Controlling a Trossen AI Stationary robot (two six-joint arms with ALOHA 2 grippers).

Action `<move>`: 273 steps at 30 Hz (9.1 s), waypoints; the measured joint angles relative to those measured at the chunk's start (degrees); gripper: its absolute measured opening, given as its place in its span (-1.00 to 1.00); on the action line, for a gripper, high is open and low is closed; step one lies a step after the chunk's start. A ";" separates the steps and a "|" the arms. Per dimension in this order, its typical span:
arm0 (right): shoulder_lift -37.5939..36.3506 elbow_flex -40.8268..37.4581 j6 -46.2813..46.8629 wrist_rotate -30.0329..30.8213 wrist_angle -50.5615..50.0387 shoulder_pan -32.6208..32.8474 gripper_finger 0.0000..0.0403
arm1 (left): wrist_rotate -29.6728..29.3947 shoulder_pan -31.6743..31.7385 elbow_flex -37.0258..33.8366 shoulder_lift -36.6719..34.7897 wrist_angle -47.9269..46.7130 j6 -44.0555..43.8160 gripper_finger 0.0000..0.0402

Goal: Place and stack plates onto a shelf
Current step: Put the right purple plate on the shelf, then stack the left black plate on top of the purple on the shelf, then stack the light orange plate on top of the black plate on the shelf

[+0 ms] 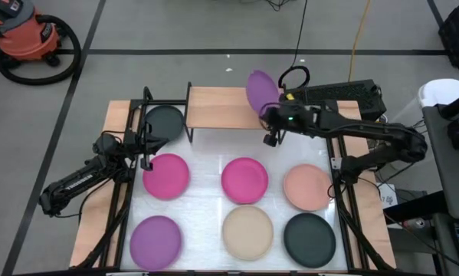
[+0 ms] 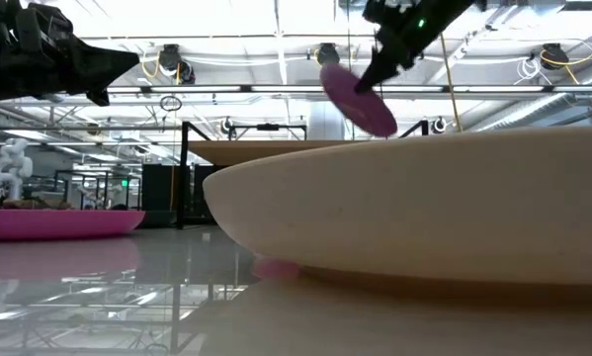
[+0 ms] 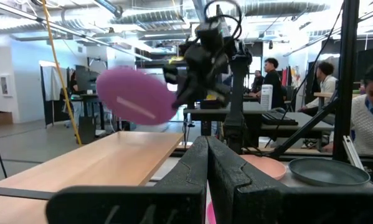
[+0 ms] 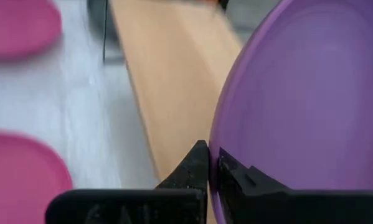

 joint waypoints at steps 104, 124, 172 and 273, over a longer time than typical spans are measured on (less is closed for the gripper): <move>-32.61 -38.27 4.38 -1.09 53.92 34.55 -0.08 | -34.11 -1.51 36.58 46.28 -52.40 1.55 -0.86; -32.47 -38.27 6.08 -1.16 52.74 34.55 -0.07 | -37.08 -1.51 37.35 70.79 -55.89 3.65 -0.19; -32.30 -38.23 6.72 -1.09 51.16 34.77 -0.07 | -53.70 -2.33 46.78 56.60 -65.47 -0.27 -0.94; -10.49 -10.02 47.36 0.81 -16.67 35.65 -0.07 | -36.88 -35.80 22.77 40.81 6.96 15.89 0.04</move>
